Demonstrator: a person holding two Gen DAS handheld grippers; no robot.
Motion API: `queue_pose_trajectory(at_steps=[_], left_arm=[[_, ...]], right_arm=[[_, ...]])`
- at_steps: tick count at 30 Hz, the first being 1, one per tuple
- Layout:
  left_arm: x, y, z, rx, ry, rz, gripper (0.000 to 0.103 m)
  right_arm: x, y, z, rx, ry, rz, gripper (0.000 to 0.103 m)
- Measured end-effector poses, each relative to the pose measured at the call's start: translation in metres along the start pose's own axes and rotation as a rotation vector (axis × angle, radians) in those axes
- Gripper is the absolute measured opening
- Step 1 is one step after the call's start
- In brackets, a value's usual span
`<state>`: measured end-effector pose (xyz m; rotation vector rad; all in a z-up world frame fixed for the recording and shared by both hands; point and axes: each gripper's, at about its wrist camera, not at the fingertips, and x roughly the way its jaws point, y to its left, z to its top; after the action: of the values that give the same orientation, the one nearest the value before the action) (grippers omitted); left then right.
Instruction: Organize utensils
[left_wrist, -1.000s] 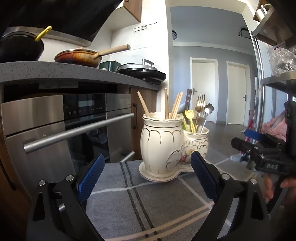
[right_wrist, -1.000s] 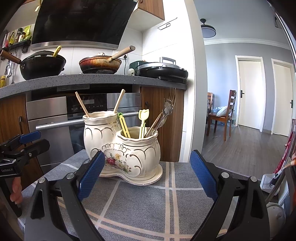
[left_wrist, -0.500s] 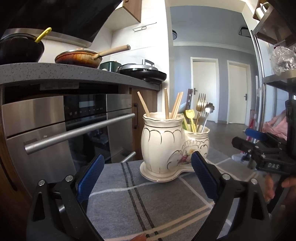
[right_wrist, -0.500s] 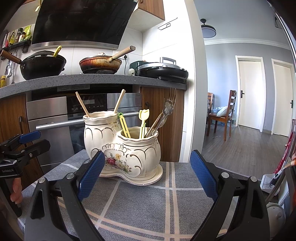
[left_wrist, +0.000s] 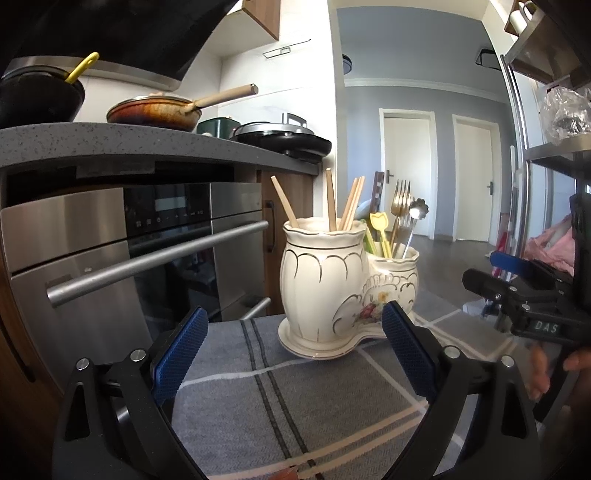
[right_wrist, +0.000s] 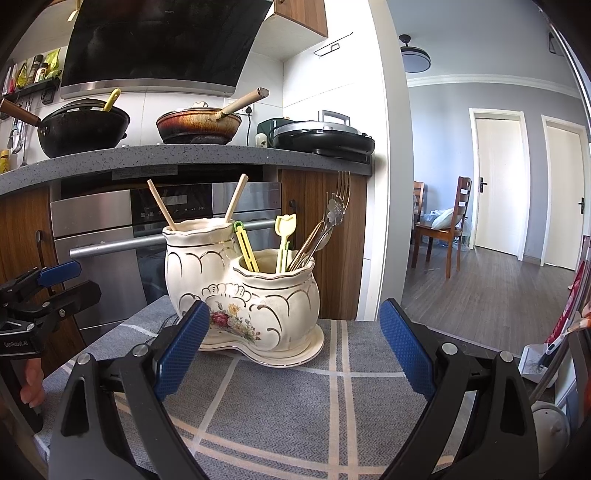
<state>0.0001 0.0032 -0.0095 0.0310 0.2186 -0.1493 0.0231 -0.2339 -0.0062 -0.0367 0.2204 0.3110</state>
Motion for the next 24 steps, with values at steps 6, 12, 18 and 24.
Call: queue_pose_trajectory(at_steps=[6, 12, 18, 24], left_arm=[[0.0008, -0.0008, -0.0007, 0.001, 0.004, 0.005, 0.095], [0.0011, -0.002, -0.0007, 0.005, 0.007, 0.002, 0.095], [0.0011, -0.0025, -0.0009, 0.007, 0.004, 0.002, 0.095], [0.0014, -0.0031, -0.0013, 0.007, 0.005, 0.001, 0.095]], right_arm=[[-0.0019, -0.0007, -0.0001, -0.001, -0.009, 0.001, 0.092], [-0.0017, -0.0006, 0.0004, -0.003, -0.008, 0.003, 0.092], [-0.0016, -0.0003, 0.0006, -0.002, -0.004, 0.004, 0.092], [-0.0015, -0.0003, 0.0005, -0.002, -0.004, 0.004, 0.092]])
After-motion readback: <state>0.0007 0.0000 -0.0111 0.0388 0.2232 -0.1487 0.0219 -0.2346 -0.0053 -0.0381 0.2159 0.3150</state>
